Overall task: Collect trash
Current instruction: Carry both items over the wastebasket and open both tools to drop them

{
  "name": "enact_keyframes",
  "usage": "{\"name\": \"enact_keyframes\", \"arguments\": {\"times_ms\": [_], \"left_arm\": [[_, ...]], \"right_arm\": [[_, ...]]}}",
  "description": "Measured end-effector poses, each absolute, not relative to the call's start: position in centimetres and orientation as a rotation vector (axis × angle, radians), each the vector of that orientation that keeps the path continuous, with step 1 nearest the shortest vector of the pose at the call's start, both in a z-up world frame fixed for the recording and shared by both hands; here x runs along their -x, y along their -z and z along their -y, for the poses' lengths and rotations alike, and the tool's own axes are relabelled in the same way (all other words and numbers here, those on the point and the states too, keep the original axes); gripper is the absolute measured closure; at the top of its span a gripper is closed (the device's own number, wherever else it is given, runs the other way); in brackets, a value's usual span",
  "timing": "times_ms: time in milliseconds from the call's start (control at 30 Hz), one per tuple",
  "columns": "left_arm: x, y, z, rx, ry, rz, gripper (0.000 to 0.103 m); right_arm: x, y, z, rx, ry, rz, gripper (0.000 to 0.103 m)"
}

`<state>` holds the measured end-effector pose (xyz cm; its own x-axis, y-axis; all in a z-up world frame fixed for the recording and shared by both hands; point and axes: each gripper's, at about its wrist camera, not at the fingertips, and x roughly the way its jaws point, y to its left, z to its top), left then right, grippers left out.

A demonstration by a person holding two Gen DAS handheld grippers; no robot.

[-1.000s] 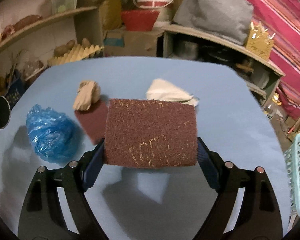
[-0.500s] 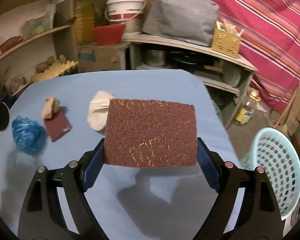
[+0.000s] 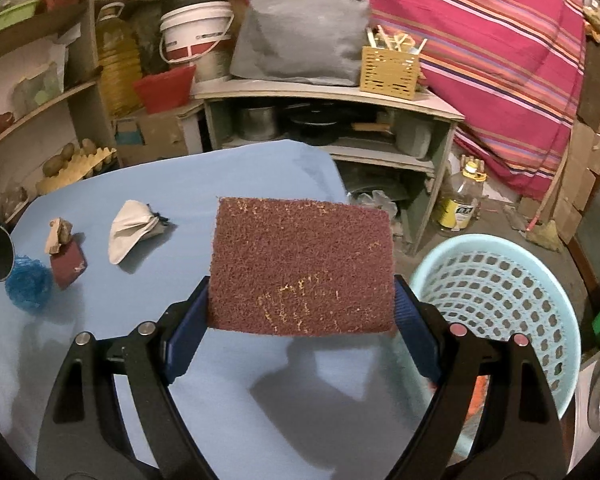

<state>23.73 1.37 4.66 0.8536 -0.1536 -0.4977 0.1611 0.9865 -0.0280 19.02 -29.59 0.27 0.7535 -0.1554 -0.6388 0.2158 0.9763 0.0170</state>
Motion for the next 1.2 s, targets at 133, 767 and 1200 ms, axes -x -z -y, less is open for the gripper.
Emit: {"name": "enact_keyframes", "arguments": {"times_ms": [133, 767, 1200], "left_arm": [[-23.2, -4.8, 1.2, -0.042, 0.179, -0.521, 0.032], [-20.5, -4.3, 17.9, -0.109, 0.380, -0.526, 0.032], [-19.4, -3.1, 29.8, -0.120, 0.540, -0.565, 0.032]], "right_arm": [[-17.9, -0.4, 31.5, -0.112, 0.215, -0.682, 0.019], [-10.8, 0.5, 43.8, -0.195, 0.306, -0.672, 0.019], [-8.2, 1.2, 51.1, -0.281, 0.375, -0.688, 0.019]]}}
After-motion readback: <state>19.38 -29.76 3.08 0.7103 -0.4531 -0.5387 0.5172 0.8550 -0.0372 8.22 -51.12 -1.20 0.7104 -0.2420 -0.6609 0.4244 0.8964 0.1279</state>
